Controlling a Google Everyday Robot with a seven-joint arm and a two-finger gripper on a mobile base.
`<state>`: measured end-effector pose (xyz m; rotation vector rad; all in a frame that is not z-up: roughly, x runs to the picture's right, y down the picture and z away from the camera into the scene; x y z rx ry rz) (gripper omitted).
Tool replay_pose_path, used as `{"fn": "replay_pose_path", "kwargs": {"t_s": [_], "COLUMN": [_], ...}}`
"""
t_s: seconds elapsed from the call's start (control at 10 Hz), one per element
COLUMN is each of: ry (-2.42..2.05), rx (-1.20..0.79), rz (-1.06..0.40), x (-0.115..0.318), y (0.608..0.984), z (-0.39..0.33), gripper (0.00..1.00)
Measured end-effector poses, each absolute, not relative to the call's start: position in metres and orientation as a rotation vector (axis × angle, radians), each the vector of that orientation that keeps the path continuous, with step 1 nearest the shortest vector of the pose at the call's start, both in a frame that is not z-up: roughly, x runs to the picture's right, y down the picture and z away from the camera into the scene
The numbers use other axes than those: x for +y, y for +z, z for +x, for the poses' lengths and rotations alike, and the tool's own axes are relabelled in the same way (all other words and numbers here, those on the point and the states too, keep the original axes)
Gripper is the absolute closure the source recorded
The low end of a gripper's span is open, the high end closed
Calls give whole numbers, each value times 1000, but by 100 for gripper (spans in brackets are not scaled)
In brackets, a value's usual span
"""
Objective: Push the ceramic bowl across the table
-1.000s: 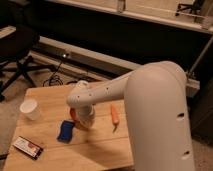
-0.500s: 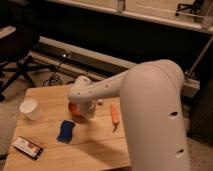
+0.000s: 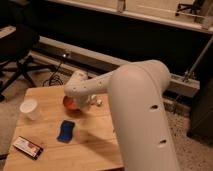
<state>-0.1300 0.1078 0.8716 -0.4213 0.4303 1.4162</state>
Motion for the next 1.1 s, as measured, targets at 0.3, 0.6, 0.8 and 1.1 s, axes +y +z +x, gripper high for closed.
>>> {"fn": "replay_pose_path", "kwargs": {"t_s": [0.3, 0.6, 0.8, 1.1], "ry": [1408, 1374, 1382, 1438], "rx": [410, 395, 370, 344], "rz": [-399, -377, -413, -486], "x": [82, 57, 50, 47], "y": [893, 911, 920, 925], "z": [-150, -184, -213, -234], "gripper": [100, 100, 98, 93]}}
